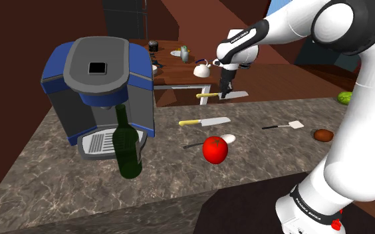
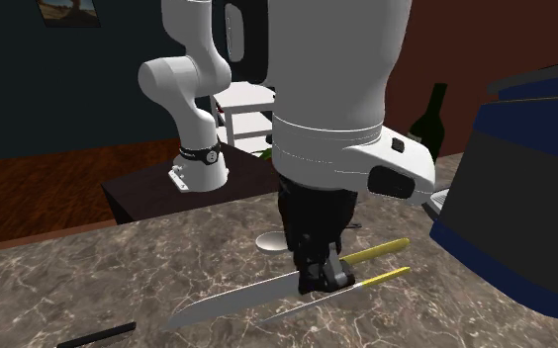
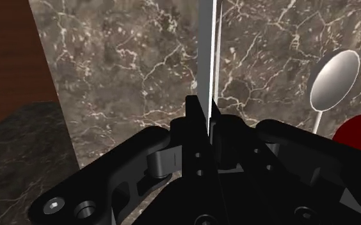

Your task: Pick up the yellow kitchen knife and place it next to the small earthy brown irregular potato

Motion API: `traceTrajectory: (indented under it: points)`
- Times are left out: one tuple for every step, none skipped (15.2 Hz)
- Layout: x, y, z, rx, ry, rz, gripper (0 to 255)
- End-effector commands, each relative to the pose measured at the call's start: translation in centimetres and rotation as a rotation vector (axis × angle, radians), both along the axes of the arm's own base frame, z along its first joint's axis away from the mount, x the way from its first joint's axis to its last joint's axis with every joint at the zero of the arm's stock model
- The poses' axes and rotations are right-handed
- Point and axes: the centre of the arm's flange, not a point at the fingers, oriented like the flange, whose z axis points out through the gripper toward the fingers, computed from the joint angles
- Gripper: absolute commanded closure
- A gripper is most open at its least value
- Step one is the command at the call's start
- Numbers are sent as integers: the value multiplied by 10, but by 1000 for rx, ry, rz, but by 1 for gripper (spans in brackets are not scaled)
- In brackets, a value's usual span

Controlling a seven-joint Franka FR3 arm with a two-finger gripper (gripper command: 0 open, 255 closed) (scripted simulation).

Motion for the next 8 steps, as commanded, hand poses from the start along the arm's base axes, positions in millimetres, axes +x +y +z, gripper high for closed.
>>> traceTrajectory:
  points:
    - [-20,-19,-1,0,0,1,255]
    - [-28,-29,-1,0,0,1,255]
    - [-37,-39,-1,0,0,1,255]
    - [-45,-49,-1,0,0,1,255]
    - [-54,-59,-1,0,0,1,255]
    - [-62,-69,-1,0,0,1,255]
    - [-71,-79,-1,0,0,1,255]
    - [-80,-89,-1,0,0,1,255]
